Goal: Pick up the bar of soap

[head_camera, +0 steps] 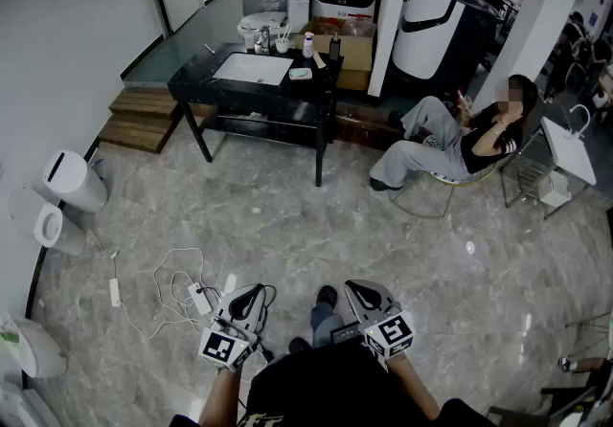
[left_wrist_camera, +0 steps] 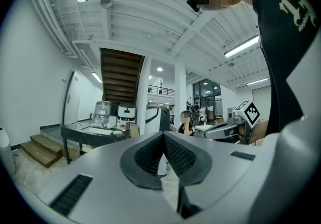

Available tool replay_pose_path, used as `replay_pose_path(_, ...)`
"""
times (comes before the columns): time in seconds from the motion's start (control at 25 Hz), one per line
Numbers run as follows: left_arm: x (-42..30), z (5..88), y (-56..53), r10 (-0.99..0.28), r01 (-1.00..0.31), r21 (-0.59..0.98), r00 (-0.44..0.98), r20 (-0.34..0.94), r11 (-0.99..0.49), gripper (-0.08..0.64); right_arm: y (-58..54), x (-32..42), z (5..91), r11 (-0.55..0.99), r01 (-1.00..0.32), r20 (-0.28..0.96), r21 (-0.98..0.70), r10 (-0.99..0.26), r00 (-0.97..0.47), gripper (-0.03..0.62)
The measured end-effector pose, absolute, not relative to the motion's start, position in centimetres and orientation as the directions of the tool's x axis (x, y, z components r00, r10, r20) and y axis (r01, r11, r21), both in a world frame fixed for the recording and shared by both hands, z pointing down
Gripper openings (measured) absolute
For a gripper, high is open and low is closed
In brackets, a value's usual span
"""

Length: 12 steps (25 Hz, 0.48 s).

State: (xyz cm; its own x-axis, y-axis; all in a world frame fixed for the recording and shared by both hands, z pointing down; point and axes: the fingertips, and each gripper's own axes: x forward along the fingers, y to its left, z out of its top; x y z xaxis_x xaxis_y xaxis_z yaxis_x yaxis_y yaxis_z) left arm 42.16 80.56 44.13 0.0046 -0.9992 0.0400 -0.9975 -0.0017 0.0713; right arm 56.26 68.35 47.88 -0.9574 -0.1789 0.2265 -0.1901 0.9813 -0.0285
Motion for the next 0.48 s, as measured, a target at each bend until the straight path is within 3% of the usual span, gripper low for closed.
replay_pose_path(0.48, 41.6, 44.0, 76.8, -0.998, -0.998, 0.06, 0.017, 0.055, -0.014, 0.009, 64.8, 57.0, 48.3, 0.973, -0.227, 0.233, -0.049, -0.21, -0.95, 0.009)
